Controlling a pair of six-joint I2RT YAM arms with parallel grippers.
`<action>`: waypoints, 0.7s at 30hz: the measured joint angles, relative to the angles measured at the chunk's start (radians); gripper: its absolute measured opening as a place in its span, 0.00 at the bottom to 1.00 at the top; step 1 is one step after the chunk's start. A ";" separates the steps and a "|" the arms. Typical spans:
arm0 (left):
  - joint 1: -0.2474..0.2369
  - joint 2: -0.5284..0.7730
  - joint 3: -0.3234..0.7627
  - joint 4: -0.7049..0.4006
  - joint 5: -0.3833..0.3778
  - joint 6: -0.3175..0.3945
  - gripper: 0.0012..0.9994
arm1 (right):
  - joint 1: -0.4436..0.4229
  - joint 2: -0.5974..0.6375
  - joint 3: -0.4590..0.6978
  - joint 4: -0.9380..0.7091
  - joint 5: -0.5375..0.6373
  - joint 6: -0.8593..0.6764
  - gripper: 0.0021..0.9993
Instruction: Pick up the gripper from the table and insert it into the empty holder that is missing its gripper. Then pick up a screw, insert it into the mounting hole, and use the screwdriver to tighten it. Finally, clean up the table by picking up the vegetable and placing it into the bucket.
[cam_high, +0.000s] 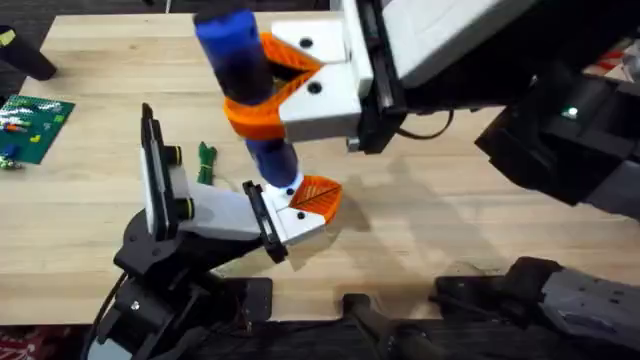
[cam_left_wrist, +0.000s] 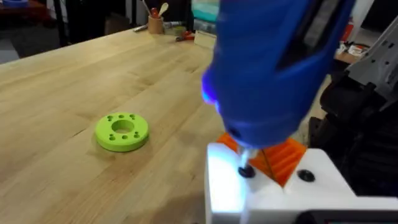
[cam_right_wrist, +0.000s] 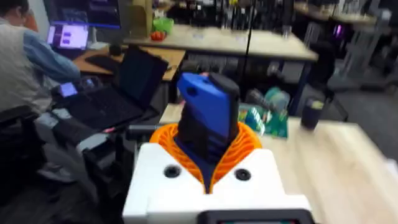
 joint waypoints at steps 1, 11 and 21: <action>0.000 0.000 0.000 0.000 0.000 0.000 0.01 | 0.000 0.002 -0.002 0.053 0.000 0.009 0.03; 0.000 0.000 0.000 0.000 -0.004 0.000 0.01 | -0.092 0.003 0.072 0.268 -0.042 0.116 0.03; 0.000 0.000 0.000 0.000 -0.004 0.000 0.01 | -0.124 0.003 0.098 0.199 -0.124 0.091 0.03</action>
